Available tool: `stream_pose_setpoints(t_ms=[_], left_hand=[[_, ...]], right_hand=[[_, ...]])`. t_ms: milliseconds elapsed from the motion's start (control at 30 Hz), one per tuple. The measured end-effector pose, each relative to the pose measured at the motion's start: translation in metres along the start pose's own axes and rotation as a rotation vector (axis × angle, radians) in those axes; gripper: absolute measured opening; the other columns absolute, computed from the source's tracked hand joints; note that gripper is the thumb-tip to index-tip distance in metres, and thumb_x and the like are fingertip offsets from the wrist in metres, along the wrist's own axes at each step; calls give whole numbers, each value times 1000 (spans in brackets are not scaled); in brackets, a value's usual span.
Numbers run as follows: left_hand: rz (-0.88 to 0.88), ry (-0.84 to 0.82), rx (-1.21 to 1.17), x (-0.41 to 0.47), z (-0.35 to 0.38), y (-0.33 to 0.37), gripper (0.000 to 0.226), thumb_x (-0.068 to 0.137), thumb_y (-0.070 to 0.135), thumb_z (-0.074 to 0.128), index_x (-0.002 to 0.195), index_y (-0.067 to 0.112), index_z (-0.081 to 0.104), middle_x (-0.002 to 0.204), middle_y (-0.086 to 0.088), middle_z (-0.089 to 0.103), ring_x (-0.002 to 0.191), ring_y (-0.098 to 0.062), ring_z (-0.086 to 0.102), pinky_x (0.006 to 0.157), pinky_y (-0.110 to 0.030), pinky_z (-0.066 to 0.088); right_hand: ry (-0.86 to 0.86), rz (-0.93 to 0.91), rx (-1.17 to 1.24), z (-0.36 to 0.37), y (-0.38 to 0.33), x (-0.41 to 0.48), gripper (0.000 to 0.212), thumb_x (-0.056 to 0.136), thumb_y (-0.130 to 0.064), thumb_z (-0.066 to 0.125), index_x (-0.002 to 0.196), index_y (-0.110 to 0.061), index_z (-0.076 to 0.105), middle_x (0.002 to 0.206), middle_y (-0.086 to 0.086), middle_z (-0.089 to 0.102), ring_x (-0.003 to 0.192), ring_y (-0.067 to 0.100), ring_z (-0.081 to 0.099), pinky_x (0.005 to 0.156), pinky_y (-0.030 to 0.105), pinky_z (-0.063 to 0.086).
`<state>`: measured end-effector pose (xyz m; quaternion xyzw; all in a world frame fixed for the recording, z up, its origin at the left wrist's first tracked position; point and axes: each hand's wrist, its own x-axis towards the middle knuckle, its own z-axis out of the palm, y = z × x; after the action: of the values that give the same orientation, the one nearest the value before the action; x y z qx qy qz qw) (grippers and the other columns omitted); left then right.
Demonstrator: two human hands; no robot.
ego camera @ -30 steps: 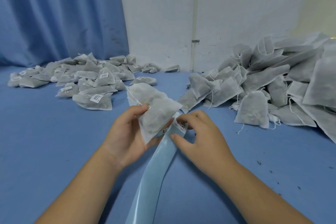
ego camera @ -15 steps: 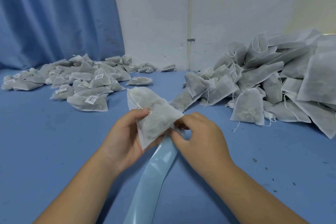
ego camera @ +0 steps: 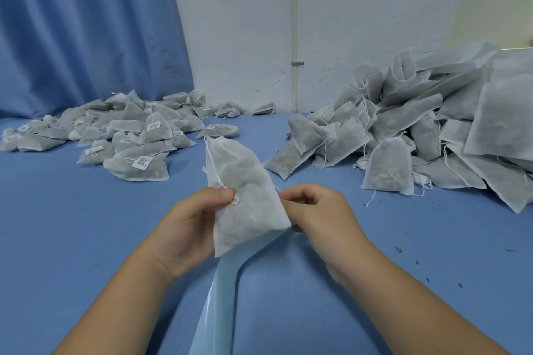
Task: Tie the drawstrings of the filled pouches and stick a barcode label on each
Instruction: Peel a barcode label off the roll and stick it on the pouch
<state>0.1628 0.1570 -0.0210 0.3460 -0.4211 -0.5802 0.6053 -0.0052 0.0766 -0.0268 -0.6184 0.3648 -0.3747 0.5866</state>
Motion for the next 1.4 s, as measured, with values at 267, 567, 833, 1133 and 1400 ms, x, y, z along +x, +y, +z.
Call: stream_pose_setpoints(t_ms=[267, 567, 833, 1133, 1400], left_hand=[[23, 22, 307, 2, 0, -9, 65, 74, 21, 63, 125, -17, 52, 130, -35, 56, 125, -45, 53, 105, -52, 43], [-1, 83, 333, 0, -7, -12, 47, 67, 23, 69, 109, 2, 73, 112, -20, 71, 106, -31, 68, 83, -33, 56], [74, 100, 256, 4, 1, -13, 65, 65, 25, 63, 117, -14, 58, 121, -39, 59, 111, -45, 60, 91, -44, 50], [133, 246, 193, 6, 2, -14, 52, 50, 26, 68, 95, 2, 74, 93, -20, 69, 85, -29, 69, 67, -32, 58], [96, 224, 223, 6, 6, -17, 41, 49, 25, 70, 86, 9, 78, 89, -15, 72, 80, -23, 71, 64, -29, 58]], right_hand=[[-93, 63, 38, -4, 0, 1, 5, 78, -15, 73, 82, -14, 75, 86, 6, 75, 77, 17, 66, 77, 33, 56], [-62, 49, -33, -7, 0, 3, 7, 81, -21, 70, 79, -19, 76, 83, -1, 75, 75, 10, 65, 71, 27, 50], [-115, -64, -93, -3, 1, 1, 7, 82, -30, 70, 79, -30, 76, 79, -15, 73, 72, -3, 64, 70, 19, 47], [-9, -117, -146, -2, 4, 5, 12, 81, -20, 75, 93, -20, 73, 85, -2, 72, 78, 9, 66, 72, 22, 51], [-58, -118, -124, -2, 3, 2, 6, 76, -22, 77, 81, -24, 74, 74, -9, 73, 68, 4, 67, 70, 28, 56]])
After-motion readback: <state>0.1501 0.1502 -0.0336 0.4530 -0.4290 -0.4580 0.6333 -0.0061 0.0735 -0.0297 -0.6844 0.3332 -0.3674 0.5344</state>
